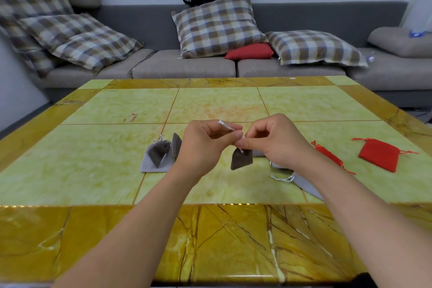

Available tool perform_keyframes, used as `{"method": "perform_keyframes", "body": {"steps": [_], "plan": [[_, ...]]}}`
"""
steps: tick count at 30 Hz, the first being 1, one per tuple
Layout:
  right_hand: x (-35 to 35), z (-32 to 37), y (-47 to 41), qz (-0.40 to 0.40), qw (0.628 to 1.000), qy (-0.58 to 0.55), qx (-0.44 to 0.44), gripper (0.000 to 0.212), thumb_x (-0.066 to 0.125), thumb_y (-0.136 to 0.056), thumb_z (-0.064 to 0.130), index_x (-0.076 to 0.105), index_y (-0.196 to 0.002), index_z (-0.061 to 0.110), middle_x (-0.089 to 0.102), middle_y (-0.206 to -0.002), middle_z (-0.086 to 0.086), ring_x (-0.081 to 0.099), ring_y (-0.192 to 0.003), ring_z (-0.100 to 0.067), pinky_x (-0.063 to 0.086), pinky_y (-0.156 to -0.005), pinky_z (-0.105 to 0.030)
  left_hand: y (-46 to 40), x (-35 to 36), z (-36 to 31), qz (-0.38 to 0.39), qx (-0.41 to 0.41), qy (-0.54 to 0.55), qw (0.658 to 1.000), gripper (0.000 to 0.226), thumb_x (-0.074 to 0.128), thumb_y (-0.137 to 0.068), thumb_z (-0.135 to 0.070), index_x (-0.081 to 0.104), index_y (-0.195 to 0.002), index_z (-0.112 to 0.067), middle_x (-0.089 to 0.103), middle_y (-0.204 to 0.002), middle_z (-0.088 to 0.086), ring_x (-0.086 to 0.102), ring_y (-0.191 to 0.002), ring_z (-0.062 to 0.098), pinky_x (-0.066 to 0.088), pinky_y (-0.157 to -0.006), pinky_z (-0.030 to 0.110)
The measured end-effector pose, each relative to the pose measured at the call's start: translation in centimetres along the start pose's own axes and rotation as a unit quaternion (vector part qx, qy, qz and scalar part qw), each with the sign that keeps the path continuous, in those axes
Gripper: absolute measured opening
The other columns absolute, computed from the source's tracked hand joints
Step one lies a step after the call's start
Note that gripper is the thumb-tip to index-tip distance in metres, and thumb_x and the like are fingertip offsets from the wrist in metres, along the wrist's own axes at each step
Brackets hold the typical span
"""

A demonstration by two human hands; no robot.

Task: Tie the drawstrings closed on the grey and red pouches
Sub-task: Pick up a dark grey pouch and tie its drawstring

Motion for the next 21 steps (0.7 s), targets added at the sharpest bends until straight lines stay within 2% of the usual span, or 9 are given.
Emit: {"method": "perform_keyframes", "body": {"steps": [2,4,5,7,9,13,17,19,21], "plan": [[0.0,0.3,-0.1,-0.007,0.999,0.032,-0.016,0.018,0.082,-0.078,0.021,0.074,-0.067,0.009,0.071,-0.070,-0.006,0.062,-0.064,-0.019,0.051,-0.064,-0.030,0.0,-0.1,-0.4,-0.013,0.023,-0.025,0.999,0.009,0.076,-0.082,-0.004,0.077,-0.091,-0.007,0.077,-0.085,0.001,0.073,-0.078,0.008,0.053,-0.071,0.015],[0.0,0.3,-0.1,-0.014,0.999,0.049,-0.015,0.018,0.079,-0.081,0.021,0.073,-0.067,0.012,0.071,-0.068,0.000,0.065,-0.065,-0.015,0.053,-0.067,-0.033,0.1,-0.2,-1.0,-0.032,0.059,-0.067,0.995,0.010,0.077,-0.082,-0.006,0.078,-0.092,-0.009,0.077,-0.084,-0.002,0.072,-0.077,0.005,0.054,-0.072,0.014],[0.0,0.2,-0.2,-0.019,0.998,0.055,-0.014,0.019,0.078,-0.083,0.021,0.072,-0.066,0.012,0.069,-0.064,0.004,0.062,-0.061,-0.011,0.053,-0.064,-0.033,0.2,-0.2,-1.4,-0.041,0.080,-0.095,0.991,0.010,0.077,-0.083,-0.007,0.078,-0.092,-0.010,0.076,-0.084,-0.004,0.071,-0.077,0.003,0.053,-0.073,0.013],[-0.1,0.3,-0.2,-0.034,0.997,0.065,-0.015,0.022,0.077,-0.083,0.020,0.071,-0.064,0.013,0.063,-0.055,0.009,0.054,-0.051,-0.002,0.046,-0.054,-0.023,0.5,-0.2,-2.0,-0.054,0.113,-0.141,0.982,0.010,0.077,-0.083,-0.008,0.079,-0.092,-0.011,0.075,-0.084,-0.007,0.070,-0.078,0.000,0.051,-0.072,0.009],[-0.3,0.4,-0.1,-0.057,0.995,0.076,-0.022,0.023,0.076,-0.083,0.019,0.069,-0.062,0.013,0.060,-0.052,0.010,0.051,-0.048,-0.001,0.040,-0.050,-0.017,0.8,-0.1,-2.4,-0.071,0.138,-0.175,0.972,0.011,0.077,-0.083,-0.009,0.079,-0.094,-0.012,0.075,-0.085,-0.007,0.069,-0.080,-0.001,0.049,-0.072,0.008],[-0.4,1.0,0.2,-0.100,0.991,0.082,-0.044,0.025,0.074,-0.084,0.017,0.065,-0.061,0.015,0.064,-0.056,0.005,0.057,-0.052,-0.010,0.047,-0.053,-0.028,1.0,-0.3,-3.1,-0.102,0.176,-0.215,0.955,0.011,0.076,-0.084,-0.011,0.080,-0.094,-0.015,0.076,-0.088,-0.006,0.069,-0.078,0.004,0.053,-0.073,0.014],[-0.8,1.3,0.2,-0.146,0.983,0.100,-0.056,0.022,0.076,-0.082,0.021,0.066,-0.063,0.016,0.066,-0.058,0.005,0.059,-0.056,-0.012,0.048,-0.056,-0.029,0.9,-0.5,-3.3,-0.108,0.176,-0.222,0.953,0.010,0.077,-0.084,-0.013,0.080,-0.093,-0.015,0.076,-0.087,-0.005,0.070,-0.077,0.004,0.053,-0.072,0.015],[-1.0,1.5,0.3,-0.160,0.979,0.112,-0.061,0.019,0.076,-0.081,0.020,0.067,-0.065,0.016,0.065,-0.058,0.006,0.061,-0.058,-0.012,0.050,-0.057,-0.029,0.7,-0.5,-2.8,-0.086,0.140,-0.179,0.970,0.009,0.076,-0.085,-0.013,0.079,-0.092,-0.015,0.077,-0.085,-0.006,0.069,-0.076,0.002,0.054,-0.071,0.015],[-1.1,1.6,0.3,-0.173,0.977,0.112,-0.059,0.010,0.076,-0.081,0.021,0.067,-0.077,0.019,0.064,-0.055,0.006,0.059,-0.054,-0.007,0.050,-0.061,-0.026,0.4,-0.2,-2.0,-0.052,0.091,-0.110,0.988,0.008,0.075,-0.086,-0.012,0.079,-0.092,-0.014,0.076,-0.082,-0.003,0.068,-0.072,0.002,0.055,-0.071,0.018]]}}
Point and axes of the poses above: each hand's wrist, its own y-axis away from the middle knuckle, its own x-axis out of the palm, z = x × y, the point moved 9 cm from there along -y, towards the middle knuckle
